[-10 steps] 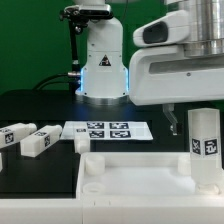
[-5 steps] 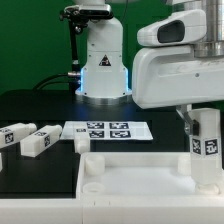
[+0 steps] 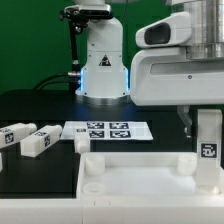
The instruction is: Assemble desk
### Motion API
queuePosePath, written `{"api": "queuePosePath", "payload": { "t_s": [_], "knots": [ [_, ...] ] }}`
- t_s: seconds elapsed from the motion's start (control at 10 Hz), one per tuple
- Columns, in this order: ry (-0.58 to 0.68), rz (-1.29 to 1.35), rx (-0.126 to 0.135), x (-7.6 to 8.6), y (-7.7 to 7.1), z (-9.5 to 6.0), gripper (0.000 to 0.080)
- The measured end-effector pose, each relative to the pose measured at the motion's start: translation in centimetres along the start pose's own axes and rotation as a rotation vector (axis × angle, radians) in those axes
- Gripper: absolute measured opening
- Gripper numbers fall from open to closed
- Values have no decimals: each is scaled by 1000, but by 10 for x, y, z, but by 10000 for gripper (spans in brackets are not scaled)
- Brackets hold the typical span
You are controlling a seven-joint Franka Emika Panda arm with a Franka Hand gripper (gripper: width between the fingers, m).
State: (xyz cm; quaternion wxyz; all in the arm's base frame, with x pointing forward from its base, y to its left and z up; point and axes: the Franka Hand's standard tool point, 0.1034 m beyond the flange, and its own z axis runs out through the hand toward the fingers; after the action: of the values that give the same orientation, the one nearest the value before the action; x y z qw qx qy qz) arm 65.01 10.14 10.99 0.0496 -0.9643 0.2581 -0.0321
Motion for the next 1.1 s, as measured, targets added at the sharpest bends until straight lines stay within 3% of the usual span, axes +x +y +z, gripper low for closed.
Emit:
{"api": "queuePosePath", "payload": {
  "t_s": [0.1, 0.3, 0.8, 1.0, 1.1],
  "knots": [
    [1, 189, -23, -2, 0, 0, 284],
    [13, 555, -11, -2, 7, 0, 284],
    [10, 829, -4, -5, 8, 0, 285],
    [-52, 1207, 47, -9, 7, 1, 285],
    [-51, 1182, 44, -10, 7, 1, 285]
  ]
}}
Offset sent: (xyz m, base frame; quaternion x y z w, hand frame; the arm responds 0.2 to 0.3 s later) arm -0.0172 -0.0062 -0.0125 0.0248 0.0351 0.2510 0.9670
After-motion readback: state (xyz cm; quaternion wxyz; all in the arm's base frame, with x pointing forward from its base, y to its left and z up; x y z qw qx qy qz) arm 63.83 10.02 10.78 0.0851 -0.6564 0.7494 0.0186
